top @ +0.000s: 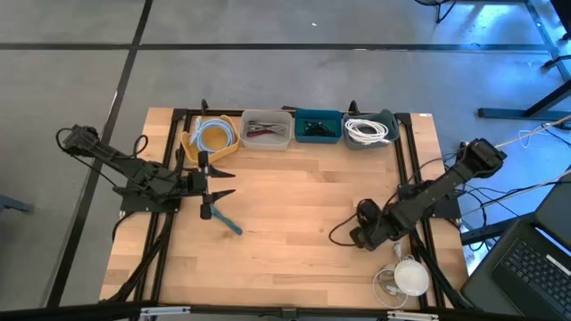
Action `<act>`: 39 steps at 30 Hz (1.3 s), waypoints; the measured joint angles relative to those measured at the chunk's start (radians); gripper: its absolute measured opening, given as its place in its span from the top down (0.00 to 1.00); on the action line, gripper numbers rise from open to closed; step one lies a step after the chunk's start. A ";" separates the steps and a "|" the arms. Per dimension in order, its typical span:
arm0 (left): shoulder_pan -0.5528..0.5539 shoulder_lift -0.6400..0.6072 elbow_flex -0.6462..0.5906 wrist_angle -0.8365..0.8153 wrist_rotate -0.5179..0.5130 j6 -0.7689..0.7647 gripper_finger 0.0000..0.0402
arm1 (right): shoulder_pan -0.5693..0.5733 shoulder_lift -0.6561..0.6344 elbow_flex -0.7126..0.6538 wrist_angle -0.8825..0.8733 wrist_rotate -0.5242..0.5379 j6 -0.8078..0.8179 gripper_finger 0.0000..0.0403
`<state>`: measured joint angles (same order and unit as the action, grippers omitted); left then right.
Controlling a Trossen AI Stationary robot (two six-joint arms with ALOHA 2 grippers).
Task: Pick & Place USB Port
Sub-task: Put the black charger cable into the dark blue bin
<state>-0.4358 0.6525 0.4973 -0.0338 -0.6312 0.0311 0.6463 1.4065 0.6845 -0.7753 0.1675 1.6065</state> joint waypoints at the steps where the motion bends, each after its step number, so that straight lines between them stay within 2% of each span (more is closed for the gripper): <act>1: 0.000 0.000 0.000 0.000 0.000 0.000 0.53 | -0.015 0.000 0.019 -0.008 0.016 -0.037 0.98; 10: 0.000 0.000 0.000 0.000 0.000 0.000 0.52 | -0.300 -0.028 0.209 -0.048 0.255 -0.525 0.99; 19: 0.000 0.000 0.000 0.001 0.000 0.000 0.53 | -0.655 -0.028 0.414 -0.037 0.287 -1.128 0.99; 21: 0.000 0.000 0.000 0.001 0.000 0.000 0.53 | -0.739 -0.028 0.448 0.004 0.272 -1.252 0.99; 25: 0.000 0.000 0.000 0.001 0.000 0.000 0.53 | -0.897 -0.026 0.484 0.159 0.140 -1.485 0.99; 30: 0.000 0.000 0.000 0.001 0.000 0.000 0.53 | -1.057 0.036 0.524 0.231 0.053 -1.645 1.00; 39: 0.000 0.000 0.000 0.000 0.000 0.000 0.53 | -1.182 0.290 0.645 0.212 0.014 -1.853 1.00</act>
<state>-0.4358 0.6526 0.4973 -0.0333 -0.6312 0.0307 -0.5355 1.6967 1.3295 -0.5636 0.1818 -0.2470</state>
